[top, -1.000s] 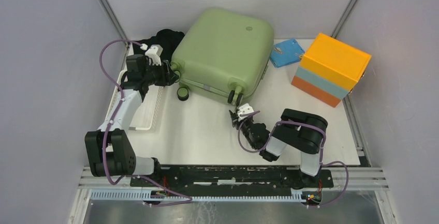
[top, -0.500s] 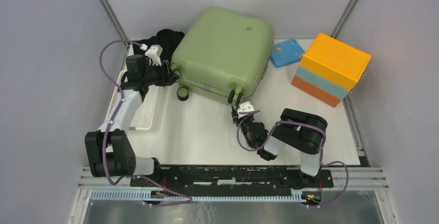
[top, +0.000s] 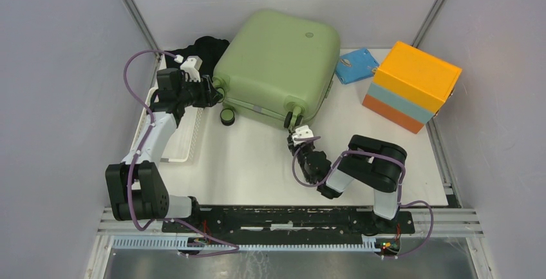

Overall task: Open, take out, and arrange the luggage
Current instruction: Unzip the luggage at the center of the board.

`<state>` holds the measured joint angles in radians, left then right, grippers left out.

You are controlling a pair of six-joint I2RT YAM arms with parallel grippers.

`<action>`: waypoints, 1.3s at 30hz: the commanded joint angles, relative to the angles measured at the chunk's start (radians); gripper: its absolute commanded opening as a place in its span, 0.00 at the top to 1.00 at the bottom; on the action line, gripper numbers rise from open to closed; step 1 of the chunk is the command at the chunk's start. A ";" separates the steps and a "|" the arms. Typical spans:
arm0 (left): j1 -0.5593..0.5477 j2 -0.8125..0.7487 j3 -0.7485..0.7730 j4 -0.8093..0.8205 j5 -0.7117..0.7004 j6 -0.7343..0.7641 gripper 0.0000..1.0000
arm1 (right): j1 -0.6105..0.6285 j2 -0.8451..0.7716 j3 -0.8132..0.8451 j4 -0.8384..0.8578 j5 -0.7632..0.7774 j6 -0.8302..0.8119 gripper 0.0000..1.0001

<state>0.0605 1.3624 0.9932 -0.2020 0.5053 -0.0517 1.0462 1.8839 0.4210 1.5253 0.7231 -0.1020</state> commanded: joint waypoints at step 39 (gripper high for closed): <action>0.017 -0.052 0.004 0.016 -0.006 -0.025 0.75 | -0.032 -0.198 -0.132 0.429 0.107 -0.194 1.00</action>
<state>0.0612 1.3613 0.9916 -0.2012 0.5083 -0.0525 1.0325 1.7435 0.3111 1.5146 0.6750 -0.2207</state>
